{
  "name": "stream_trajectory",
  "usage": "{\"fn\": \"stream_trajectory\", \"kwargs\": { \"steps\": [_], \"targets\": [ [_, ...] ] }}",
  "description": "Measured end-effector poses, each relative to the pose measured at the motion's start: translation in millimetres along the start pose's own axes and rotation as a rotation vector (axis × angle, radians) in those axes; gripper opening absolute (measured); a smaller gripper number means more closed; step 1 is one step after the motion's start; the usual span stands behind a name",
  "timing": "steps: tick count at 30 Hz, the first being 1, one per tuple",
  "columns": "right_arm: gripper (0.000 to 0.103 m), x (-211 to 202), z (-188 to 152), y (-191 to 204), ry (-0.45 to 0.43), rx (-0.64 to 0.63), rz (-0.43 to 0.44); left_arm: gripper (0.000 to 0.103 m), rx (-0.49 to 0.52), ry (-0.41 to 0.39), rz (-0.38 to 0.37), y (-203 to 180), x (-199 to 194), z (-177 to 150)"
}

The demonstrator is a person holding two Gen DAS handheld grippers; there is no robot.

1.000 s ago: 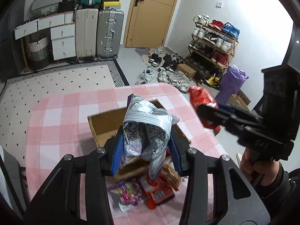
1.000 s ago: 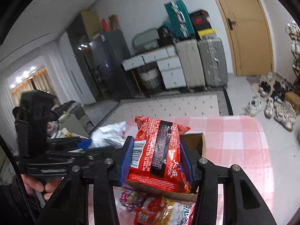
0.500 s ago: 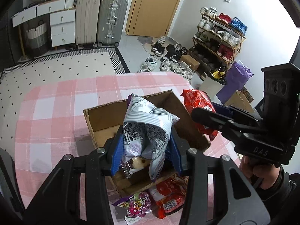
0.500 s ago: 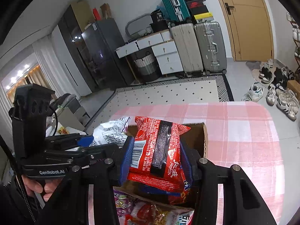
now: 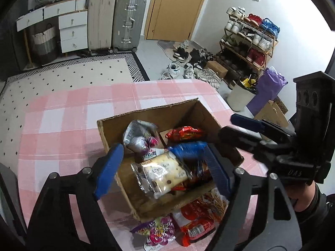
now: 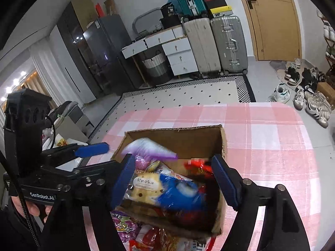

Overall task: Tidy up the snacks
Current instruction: 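Withdraw both tools from the box back toward the snack pile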

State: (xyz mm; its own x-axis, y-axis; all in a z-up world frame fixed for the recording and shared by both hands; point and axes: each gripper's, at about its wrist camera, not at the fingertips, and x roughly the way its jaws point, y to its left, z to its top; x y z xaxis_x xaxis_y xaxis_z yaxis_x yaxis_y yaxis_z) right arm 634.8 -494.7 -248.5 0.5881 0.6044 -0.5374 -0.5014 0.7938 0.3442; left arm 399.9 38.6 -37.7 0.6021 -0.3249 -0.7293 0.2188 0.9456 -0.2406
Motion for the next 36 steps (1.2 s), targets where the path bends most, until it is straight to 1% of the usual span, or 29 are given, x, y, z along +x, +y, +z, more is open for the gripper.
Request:
{"fn": "stream_trajectory", "kwargs": {
  "steps": [1, 3, 9, 10, 11, 12, 13, 16, 20, 22, 27, 30, 31, 36],
  "targets": [
    [0.078, -7, -2, -2, -0.016, 0.01, 0.006, 0.077, 0.0, -0.001, 0.001, -2, -4, -2],
    [0.083, -22, -4, -2, -0.043, 0.025, 0.011, 0.077, 0.002, -0.013, 0.024, -6, -12, -6],
    [0.085, -64, -16, 5, -0.097, 0.01, 0.018, 0.078, 0.019, -0.031, 0.059, -20, -42, -24],
    [0.087, -71, -18, 8, -0.102, -0.002, 0.013, 0.079, 0.021, -0.035, 0.066, -23, -47, -25],
    [0.091, -78, -21, 11, -0.105, -0.019, -0.003, 0.079, 0.02, -0.039, 0.074, -26, -52, -27],
    [0.093, -83, -23, 15, -0.106, -0.032, -0.019, 0.079, 0.02, -0.045, 0.08, -28, -58, -30],
    [0.093, -88, -25, 19, -0.108, -0.049, -0.031, 0.08, 0.026, -0.056, 0.086, -32, -65, -34],
    [0.093, -107, -35, 27, -0.129, -0.073, -0.034, 0.081, 0.039, -0.085, 0.109, -41, -84, -40],
    [0.098, -133, -50, 35, -0.179, -0.107, -0.04, 0.084, 0.026, -0.107, 0.111, -52, -103, -48],
    [0.099, -143, -55, 38, -0.195, -0.112, -0.04, 0.084, 0.028, -0.114, 0.113, -59, -111, -54],
    [0.1, -164, -71, 37, -0.227, -0.108, -0.023, 0.09, 0.047, -0.144, 0.136, -76, -128, -70],
    [0.1, -176, -82, 37, -0.242, -0.11, -0.008, 0.097, 0.052, -0.171, 0.145, -87, -138, -80],
    [0.1, -180, -86, 37, -0.248, -0.11, 0.005, 0.102, 0.058, -0.185, 0.147, -91, -142, -84],
    [0.1, -196, -101, 33, -0.277, -0.1, 0.002, 0.102, 0.069, -0.219, 0.155, -103, -151, -97]
  ]
}}
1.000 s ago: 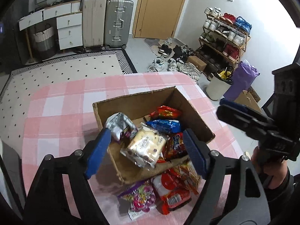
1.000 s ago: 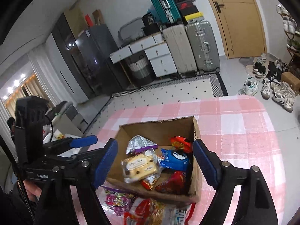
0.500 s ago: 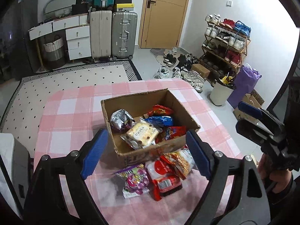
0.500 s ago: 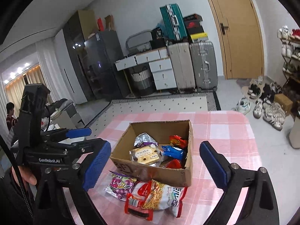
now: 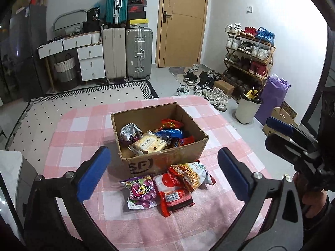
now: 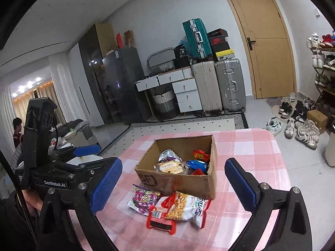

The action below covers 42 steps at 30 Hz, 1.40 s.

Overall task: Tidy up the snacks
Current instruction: 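Withdraw both tools from the box back toward the snack pile, then grasp the white noodle-snack bag with the right tool and lift it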

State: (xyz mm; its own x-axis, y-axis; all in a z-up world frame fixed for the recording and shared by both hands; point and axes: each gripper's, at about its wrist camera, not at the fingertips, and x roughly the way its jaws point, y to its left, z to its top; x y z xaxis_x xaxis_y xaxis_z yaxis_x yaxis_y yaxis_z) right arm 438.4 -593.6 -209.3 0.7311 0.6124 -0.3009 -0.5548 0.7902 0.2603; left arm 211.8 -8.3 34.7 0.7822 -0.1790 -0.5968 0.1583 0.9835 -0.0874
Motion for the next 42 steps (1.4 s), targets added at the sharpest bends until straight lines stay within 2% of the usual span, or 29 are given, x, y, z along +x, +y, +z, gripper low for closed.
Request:
{"fn": "stream_trajectory", "kwargs": {
  "steps": [7, 14, 16, 18, 23, 26, 29, 42],
  "targets": [
    [0.102, -10, -20, -2, -0.01, 0.012, 0.006, 0.102, -0.049, -0.054, 0.016, 9, -9, -16],
    [0.102, -5, -56, -5, 0.031, 0.037, -0.02, 0.102, -0.09, -0.053, 0.049, 26, -2, -53],
    [0.102, -1, -65, -6, 0.045, 0.05, -0.012, 0.102, -0.103, -0.036, 0.045, 32, 4, -65],
    [0.102, 5, -71, -8, 0.062, 0.062, -0.009, 0.102, -0.112, -0.023, 0.076, 37, 11, -77],
    [0.102, 14, -90, -11, 0.09, 0.105, -0.011, 0.102, -0.167, 0.024, 0.045, 54, 26, -100],
    [0.102, 21, -99, -14, 0.104, 0.127, -0.003, 0.102, -0.179, 0.036, 0.073, 62, 34, -112],
    [0.102, 27, -108, -15, 0.126, 0.138, -0.01, 0.102, -0.199, 0.049, 0.07, 68, 43, -125],
    [0.102, 65, -128, -28, 0.227, 0.208, -0.017, 0.102, -0.2, 0.12, 0.042, 70, 83, -154]
  ]
}}
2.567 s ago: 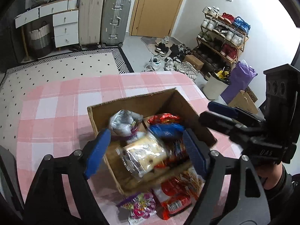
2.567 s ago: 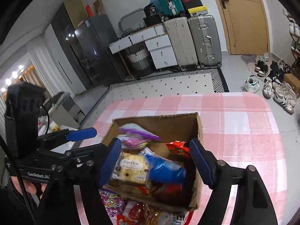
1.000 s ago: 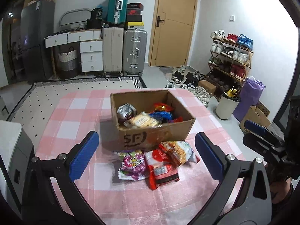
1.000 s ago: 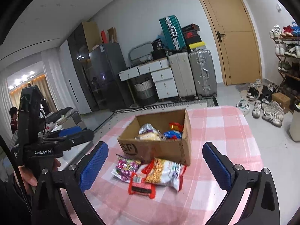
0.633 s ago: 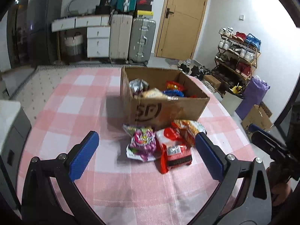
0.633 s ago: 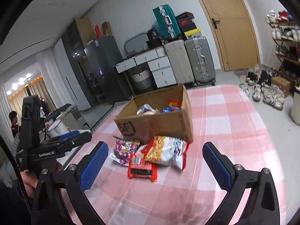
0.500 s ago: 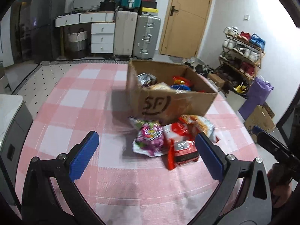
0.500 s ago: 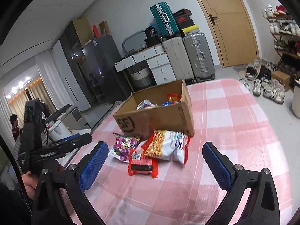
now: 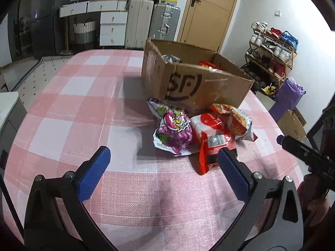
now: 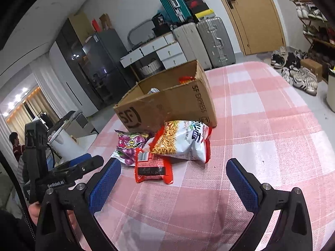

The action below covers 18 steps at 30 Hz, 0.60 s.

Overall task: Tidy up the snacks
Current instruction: 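Grasp the white noodle-snack bag with the right tool and lift it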

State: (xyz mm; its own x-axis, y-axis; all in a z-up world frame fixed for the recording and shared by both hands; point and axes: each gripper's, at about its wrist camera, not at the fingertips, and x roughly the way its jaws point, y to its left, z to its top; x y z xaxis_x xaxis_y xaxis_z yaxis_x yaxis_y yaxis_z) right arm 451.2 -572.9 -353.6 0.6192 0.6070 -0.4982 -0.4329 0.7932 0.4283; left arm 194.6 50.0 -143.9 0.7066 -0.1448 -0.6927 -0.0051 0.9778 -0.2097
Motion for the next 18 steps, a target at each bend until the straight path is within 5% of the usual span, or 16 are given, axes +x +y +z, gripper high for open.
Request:
{"fn": "stream_trajectory", "kwargs": {
  "steps": [18],
  "targets": [
    [0.102, 83, 38, -49, 0.133, 0.181, 0.011, 0.102, -0.057, 0.042, -0.067, 15, 30, -9]
  ]
}}
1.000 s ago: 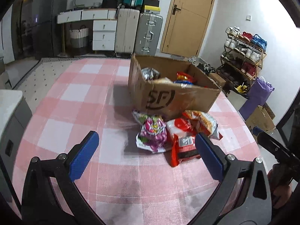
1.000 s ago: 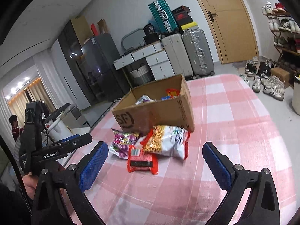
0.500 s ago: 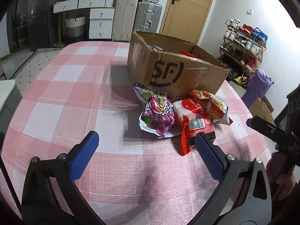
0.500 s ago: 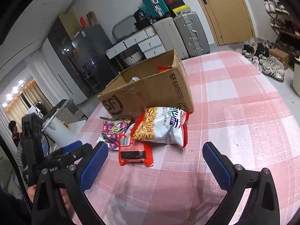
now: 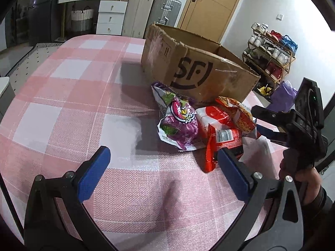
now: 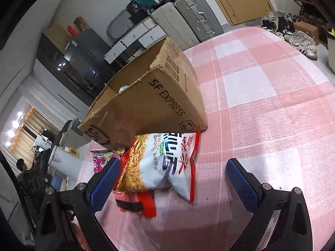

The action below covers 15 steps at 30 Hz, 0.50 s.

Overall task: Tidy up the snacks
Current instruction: 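Grasp the white noodle-snack bag with the right tool and lift it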

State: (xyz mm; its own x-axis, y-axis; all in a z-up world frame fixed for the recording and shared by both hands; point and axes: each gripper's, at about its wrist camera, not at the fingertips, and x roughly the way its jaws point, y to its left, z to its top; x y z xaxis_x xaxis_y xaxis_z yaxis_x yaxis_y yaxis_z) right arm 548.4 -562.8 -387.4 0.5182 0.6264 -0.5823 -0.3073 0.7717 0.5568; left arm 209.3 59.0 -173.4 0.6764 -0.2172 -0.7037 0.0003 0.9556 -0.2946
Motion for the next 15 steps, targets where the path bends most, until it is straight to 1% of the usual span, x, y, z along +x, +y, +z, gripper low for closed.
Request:
{"fn": "stream_trajectory", "kwargs": {
  "steps": [4, 8, 10, 11, 12, 13, 15],
  "targets": [
    [0.102, 11, 4, 5, 0.012, -0.017, -0.014, 0.102, 0.002, 0.004, 0.0, 0, 4, -1],
    [0.101, 17, 7, 8, 0.002, -0.029, -0.015, 0.102, 0.005, 0.023, -0.014, -1, 9, -3],
    [0.089, 19, 6, 9, 0.001, -0.042, -0.015, 0.102, 0.009, 0.028, -0.015, -2, 11, -4],
    [0.08, 22, 6, 10, 0.011, -0.044, 0.002, 0.102, 0.011, 0.029, -0.016, -2, 11, -4],
    [0.075, 23, 5, 11, 0.015, -0.047, 0.014, 0.102, 0.009, 0.028, -0.017, -2, 12, -3],
    [0.072, 24, 5, 14, 0.019, -0.061, 0.015, 0.102, 0.008, 0.027, -0.016, -1, 12, -4],
    [0.067, 23, 0, 21, 0.015, -0.095, -0.003, 0.102, 0.004, 0.029, -0.01, -1, 14, -3]
  ]
}}
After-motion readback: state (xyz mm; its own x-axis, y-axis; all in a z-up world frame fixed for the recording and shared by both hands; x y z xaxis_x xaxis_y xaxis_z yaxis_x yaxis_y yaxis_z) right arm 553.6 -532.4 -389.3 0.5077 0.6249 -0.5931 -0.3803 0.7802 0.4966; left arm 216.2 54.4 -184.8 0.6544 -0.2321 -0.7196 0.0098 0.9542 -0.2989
